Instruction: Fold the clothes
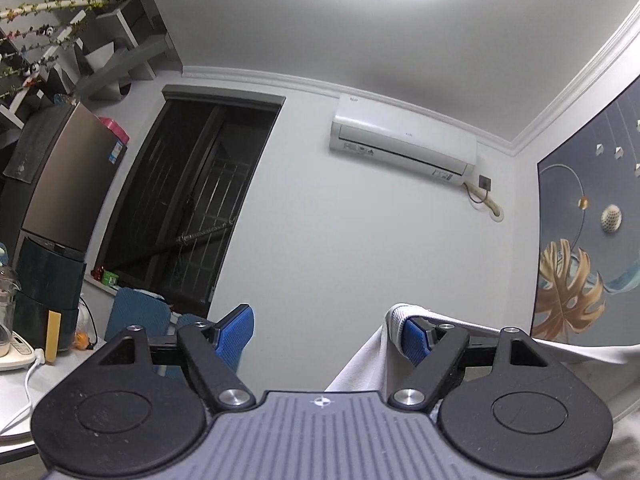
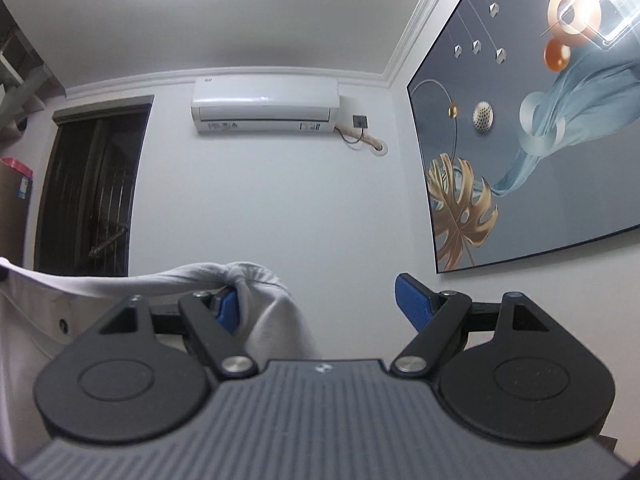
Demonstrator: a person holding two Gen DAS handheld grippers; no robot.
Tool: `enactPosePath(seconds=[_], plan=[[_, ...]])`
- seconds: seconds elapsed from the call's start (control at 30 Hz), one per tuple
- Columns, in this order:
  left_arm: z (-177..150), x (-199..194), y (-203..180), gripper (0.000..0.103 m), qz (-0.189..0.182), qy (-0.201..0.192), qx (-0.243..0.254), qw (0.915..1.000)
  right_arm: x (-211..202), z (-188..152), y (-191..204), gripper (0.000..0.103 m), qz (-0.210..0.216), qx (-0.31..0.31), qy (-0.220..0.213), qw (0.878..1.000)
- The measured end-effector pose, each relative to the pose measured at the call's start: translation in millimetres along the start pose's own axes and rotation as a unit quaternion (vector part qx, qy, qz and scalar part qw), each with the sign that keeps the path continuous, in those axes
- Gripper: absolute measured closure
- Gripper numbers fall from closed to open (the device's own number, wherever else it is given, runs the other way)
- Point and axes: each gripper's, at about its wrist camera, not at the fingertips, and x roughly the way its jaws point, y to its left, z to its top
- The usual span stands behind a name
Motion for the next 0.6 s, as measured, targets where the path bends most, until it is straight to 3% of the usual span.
enactPosePath(seconds=[0.1, 0.27, 0.47, 0.6], plan=[[-22, 28, 10, 0.024, 0.004, 0.03, -0.007, 0.9995, 20, -16, 0, 0.024, -0.002, -0.007, 0.024, 1.0], [-93, 95, 17, 0.024, 0.019, 0.076, 0.009, 0.9969, 68, -71, 9, 0.024, -0.014, -0.022, 0.071, 0.997], [-193, 206, 16, 0.024, 0.059, 0.096, 0.032, 0.9931, 169, -155, 19, 0.024, -0.026, -0.026, 0.124, 0.992], [-279, 297, 13, 0.024, 0.088, 0.112, 0.053, 0.9883, 247, -230, 33, 0.024, -0.042, -0.045, 0.142, 0.988]])
